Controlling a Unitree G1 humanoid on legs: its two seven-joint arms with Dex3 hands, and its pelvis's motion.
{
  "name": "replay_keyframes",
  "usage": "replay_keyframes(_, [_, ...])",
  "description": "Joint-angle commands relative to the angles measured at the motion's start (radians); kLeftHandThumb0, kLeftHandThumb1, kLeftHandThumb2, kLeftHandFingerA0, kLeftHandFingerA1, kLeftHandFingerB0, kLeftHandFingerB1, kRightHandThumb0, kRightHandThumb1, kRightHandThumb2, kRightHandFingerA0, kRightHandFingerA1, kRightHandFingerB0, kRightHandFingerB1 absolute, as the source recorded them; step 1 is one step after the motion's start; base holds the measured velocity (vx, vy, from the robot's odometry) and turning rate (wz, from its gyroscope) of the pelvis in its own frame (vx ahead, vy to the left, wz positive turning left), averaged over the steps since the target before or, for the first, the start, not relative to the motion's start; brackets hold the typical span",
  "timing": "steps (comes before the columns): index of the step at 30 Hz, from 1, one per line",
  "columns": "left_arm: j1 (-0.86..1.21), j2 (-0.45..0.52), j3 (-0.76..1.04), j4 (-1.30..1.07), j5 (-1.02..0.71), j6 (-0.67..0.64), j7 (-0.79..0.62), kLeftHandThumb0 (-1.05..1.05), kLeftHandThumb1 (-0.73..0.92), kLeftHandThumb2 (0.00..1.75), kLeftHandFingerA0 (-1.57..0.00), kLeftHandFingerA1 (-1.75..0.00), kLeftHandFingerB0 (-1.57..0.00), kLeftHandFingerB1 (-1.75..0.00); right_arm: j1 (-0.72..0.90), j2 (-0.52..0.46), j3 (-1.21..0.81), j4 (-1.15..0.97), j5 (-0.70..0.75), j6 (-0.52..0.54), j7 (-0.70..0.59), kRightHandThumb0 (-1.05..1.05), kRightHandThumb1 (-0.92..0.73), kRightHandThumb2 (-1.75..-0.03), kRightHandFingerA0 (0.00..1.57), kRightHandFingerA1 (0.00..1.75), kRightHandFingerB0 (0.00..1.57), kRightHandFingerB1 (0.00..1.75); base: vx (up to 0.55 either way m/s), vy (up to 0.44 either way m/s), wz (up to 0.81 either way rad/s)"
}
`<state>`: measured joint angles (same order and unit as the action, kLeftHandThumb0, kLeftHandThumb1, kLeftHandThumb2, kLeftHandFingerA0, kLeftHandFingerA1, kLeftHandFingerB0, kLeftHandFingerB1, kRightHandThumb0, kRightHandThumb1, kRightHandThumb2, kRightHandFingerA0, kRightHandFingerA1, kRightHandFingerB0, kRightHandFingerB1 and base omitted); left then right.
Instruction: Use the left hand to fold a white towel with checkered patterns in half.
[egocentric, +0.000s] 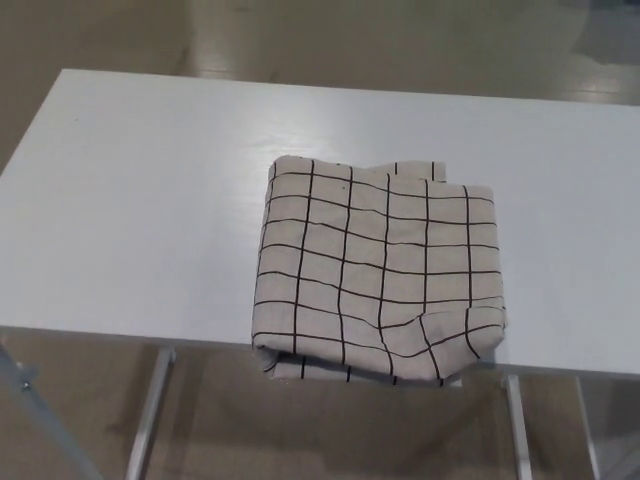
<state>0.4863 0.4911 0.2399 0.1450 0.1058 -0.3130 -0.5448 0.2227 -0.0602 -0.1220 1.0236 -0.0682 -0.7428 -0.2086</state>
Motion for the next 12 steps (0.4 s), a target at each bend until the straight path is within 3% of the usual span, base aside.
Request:
replay_keyframes(1, [-0.178, -0.212, -0.011, 0.596, 0.003, -0.084, 0.288, -0.76, 0.53, 0.57, -0.32, -0.34, -0.30, -0.30, 0.014, -0.023, 0.005, 0.015, -0.013, 0.007, 0.000, -0.53, -0.81, -0.64, 0.28, 0.38, 0.42, 0.36, 0.00, 0.000, 0.00])
replay_keyframes(6, [-0.287, -0.268, 0.087, 0.691, -0.130, 0.002, 0.280, -0.67, 0.46, 0.55, -0.23, -0.33, -0.24, -0.29, -0.036, -0.015, 0.002, -0.001, -0.009, 0.038, -0.014, -0.53, -0.80, -0.64, 0.28, 0.38, 0.42, 0.36, 0.00, 0.000, 0.00])
replay_keyframes(12, [-0.314, -0.267, 0.101, 0.742, -0.124, -0.028, 0.286, -0.68, 0.43, 0.55, -0.20, -0.33, -0.22, -0.29, -0.061, -0.015, -0.005, 0.023, 0.006, 0.035, 0.003, -0.53, -0.80, -0.64, 0.28, 0.38, 0.41, 0.35, 0.00, 0.000, 0.00])
